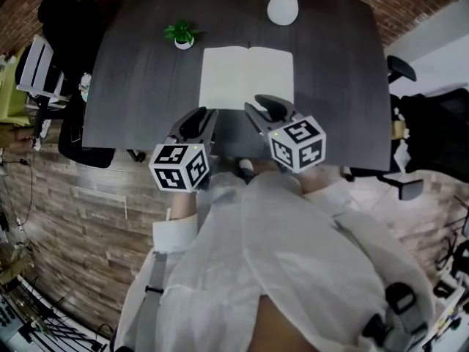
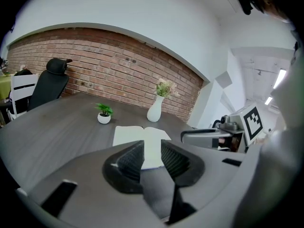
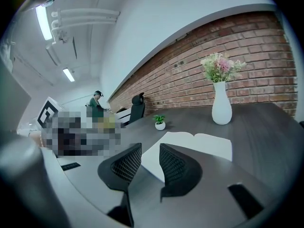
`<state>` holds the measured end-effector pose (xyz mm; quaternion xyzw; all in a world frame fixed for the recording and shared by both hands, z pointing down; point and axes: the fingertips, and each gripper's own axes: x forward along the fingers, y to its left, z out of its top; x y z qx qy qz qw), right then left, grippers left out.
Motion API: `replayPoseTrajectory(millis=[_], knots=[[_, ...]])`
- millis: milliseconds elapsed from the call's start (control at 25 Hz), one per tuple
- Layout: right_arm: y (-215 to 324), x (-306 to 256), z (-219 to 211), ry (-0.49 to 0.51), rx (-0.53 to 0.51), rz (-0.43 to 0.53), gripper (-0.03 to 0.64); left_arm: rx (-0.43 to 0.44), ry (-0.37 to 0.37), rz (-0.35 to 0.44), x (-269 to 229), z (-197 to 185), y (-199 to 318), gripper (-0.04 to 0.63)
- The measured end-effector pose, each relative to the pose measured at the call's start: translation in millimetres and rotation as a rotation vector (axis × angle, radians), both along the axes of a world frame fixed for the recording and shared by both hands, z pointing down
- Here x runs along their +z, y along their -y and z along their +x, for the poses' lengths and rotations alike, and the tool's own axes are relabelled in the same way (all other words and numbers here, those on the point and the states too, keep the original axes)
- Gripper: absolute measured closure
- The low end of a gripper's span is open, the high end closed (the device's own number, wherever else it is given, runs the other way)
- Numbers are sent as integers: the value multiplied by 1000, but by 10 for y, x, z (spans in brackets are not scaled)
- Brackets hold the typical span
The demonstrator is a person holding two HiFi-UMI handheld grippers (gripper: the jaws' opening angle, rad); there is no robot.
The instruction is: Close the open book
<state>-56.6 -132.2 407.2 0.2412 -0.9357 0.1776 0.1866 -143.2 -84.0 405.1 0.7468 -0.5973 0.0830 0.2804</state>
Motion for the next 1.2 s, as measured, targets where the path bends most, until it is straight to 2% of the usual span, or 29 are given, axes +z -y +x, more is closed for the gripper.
replayPoseTrajectory(millis=[200,520,760,960,1200], knots=[[35,65,15,-1,22,-19,518,7,-3,-26,55,-25,-33,497],[205,191,-14,-42,70,-40,517,18,-13,-52,128,-278,67,497],[318,197,-87,-124,73,17,517,17,-48,-42,184,-476,233,497],[341,268,-127,-184,61,25,517,44,-68,-58,272,-516,342,497],[321,328,-152,-208,49,1,517,114,-95,-97,436,-498,424,502]])
